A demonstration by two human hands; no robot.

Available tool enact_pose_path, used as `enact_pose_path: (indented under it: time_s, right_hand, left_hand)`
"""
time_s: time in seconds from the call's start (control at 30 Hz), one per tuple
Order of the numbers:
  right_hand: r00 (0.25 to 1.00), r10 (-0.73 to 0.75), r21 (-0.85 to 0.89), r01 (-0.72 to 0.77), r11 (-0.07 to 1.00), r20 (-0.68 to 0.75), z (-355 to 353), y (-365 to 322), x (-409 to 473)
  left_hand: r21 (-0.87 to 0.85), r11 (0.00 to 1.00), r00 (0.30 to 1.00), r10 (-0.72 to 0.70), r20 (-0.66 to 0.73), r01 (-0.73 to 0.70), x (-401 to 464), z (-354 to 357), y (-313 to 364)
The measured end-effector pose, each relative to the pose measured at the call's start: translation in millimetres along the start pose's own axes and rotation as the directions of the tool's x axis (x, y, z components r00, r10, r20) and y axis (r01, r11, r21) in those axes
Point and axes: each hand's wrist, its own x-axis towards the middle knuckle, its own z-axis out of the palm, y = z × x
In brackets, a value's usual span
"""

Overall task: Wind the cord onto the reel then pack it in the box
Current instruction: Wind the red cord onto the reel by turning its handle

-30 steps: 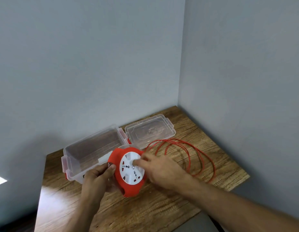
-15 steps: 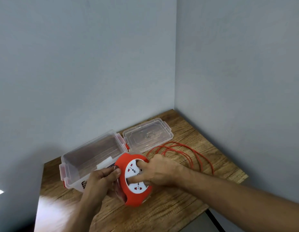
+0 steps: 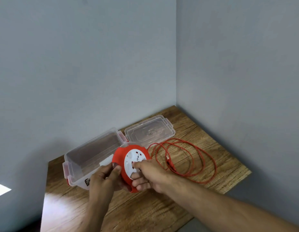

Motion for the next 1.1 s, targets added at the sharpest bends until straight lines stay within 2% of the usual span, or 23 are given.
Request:
enact_pose_path:
  time_s: [0.1, 0.13, 0.17, 0.2, 0.23, 0.27, 0.3, 0.33, 0.4, 0.47, 0.53, 0.6, 0.63, 0.73, 0.8, 0.83, 0.9, 0.97, 1.0, 1.03, 1.07, 1.1]
  right_hand:
    - [0.997, -0.031, -0.203, 0.045, 0.978, 0.073, -16.0, -5.4, -16.5]
    - [0.991, -0.128, -0.342, 0.137, 0.930, 0.051, -22.0, -5.4, -20.9]
    - [0.949, -0.312, -0.555, 0.280, 0.783, 0.040, -29.1, -4.3, -24.5]
    - [0.841, -0.530, -0.768, 0.410, 0.492, 0.109, -36.4, -3.9, -26.2]
    - [0.697, -0.656, -0.869, 0.479, 0.124, 0.291, -43.4, -4.4, -27.1]
    - [0.582, -0.641, -0.843, 0.497, -0.207, 0.501, -49.0, -7.2, -28.2]
    - [0.529, -0.531, -0.748, 0.500, -0.435, 0.662, -53.3, -12.1, -28.7]
    - [0.513, -0.389, -0.637, 0.509, -0.579, 0.765, -56.9, -16.5, -27.1]
    - [0.543, -0.165, -0.481, 0.511, -0.712, 0.823, -61.4, -24.1, -22.8]
    - [0.563, -0.059, -0.409, 0.520, -0.750, 0.824, -61.3, -28.5, -21.8]
    - [0.530, -0.054, -0.357, 0.488, -0.797, 0.846, -59.0, -29.2, -22.3]
    - [0.470, -0.118, -0.350, 0.445, -0.824, 0.875, -56.4, -26.2, -21.7]
    - [0.464, -0.151, -0.378, 0.446, -0.811, 0.873, -54.9, -23.9, -19.7]
    - [0.520, -0.225, -0.485, 0.442, -0.755, 0.824, -51.2, -11.6, -10.5]
    - [0.556, -0.373, -0.646, 0.448, -0.619, 0.743, -48.5, -2.7, -4.6]
    - [0.587, -0.467, -0.746, 0.449, -0.492, 0.661, -46.6, 2.5, -1.8]
    - [0.633, -0.640, -0.882, 0.443, -0.162, 0.436, -38.3, 12.4, 3.2]
    - [0.715, -0.682, -0.890, 0.400, 0.218, 0.154, -25.4, 18.4, 1.2]
    - [0.774, -0.633, -0.830, 0.371, 0.418, 0.027, -18.6, 20.4, -1.9]
    - [0.840, -0.538, -0.692, 0.347, 0.633, -0.072, -12.1, 23.0, -3.0]
    - [0.901, -0.412, -0.477, 0.304, 0.824, -0.137, -6.4, 25.2, -2.5]
    - [0.950, -0.263, -0.241, 0.219, 0.946, -0.166, -2.0, 26.6, -2.5]
  left_hand:
    - [-0.086, 0.993, 0.997, -0.081, 0.012, 0.082, 0.1, -3.4, -0.5]
    - [-0.097, 0.990, 0.995, -0.099, 0.016, 0.100, 0.7, -5.3, -0.5]
    - [-0.098, 0.988, 0.993, -0.113, 0.024, 0.115, 1.9, -7.7, -0.5]
    - [-0.091, 0.988, 0.991, -0.125, 0.041, 0.128, 3.7, -10.2, -0.1]
    - [-0.070, 0.988, 0.988, -0.135, 0.069, 0.140, 6.0, -13.1, 1.0]
    - [-0.042, 0.987, 0.983, -0.148, 0.107, 0.153, 8.6, -15.6, 3.1]
    - [-0.012, 0.986, 0.975, -0.165, 0.152, 0.169, 11.1, -18.0, 6.2]
    - [0.021, 0.983, 0.962, -0.185, 0.198, 0.185, 13.6, -20.0, 10.0]
    - [0.104, 0.972, 0.933, -0.230, 0.278, 0.209, 18.6, -21.1, 17.6]
    - [0.192, 0.957, 0.906, -0.272, 0.323, 0.218, 23.0, -18.7, 23.2]
    - [0.234, 0.945, 0.900, -0.295, 0.320, 0.227, 24.9, -14.3, 26.3]
    - [0.223, 0.948, 0.911, -0.287, 0.296, 0.226, 23.2, -10.4, 27.2]
    - [0.208, 0.953, 0.917, -0.277, 0.286, 0.222, 21.6, -9.2, 27.0]
    - [0.139, 0.970, 0.939, -0.228, 0.257, 0.198, 15.8, -10.0, 24.7]
    - [0.104, 0.982, 0.958, -0.176, 0.224, 0.156, 12.4, -11.2, 22.3]
    - [0.086, 0.987, 0.965, -0.153, 0.211, 0.137, 10.5, -11.0, 21.3]
    - [0.035, 0.993, 0.975, -0.119, 0.188, 0.114, 5.1, -9.4, 19.5]
    - [0.005, 0.996, 0.982, -0.088, 0.168, 0.089, -0.2, -7.2, 17.4]
    - [0.005, 0.997, 0.984, -0.072, 0.161, 0.072, -2.9, -6.0, 16.5]
    - [0.012, 0.998, 0.986, -0.058, 0.156, 0.057, -5.2, -4.7, 15.2]
    - [0.022, 0.999, 0.987, -0.047, 0.151, 0.045, -7.3, -3.2, 13.4]
    - [0.035, 0.999, 0.988, -0.041, 0.148, 0.036, -9.0, -1.9, 11.0]
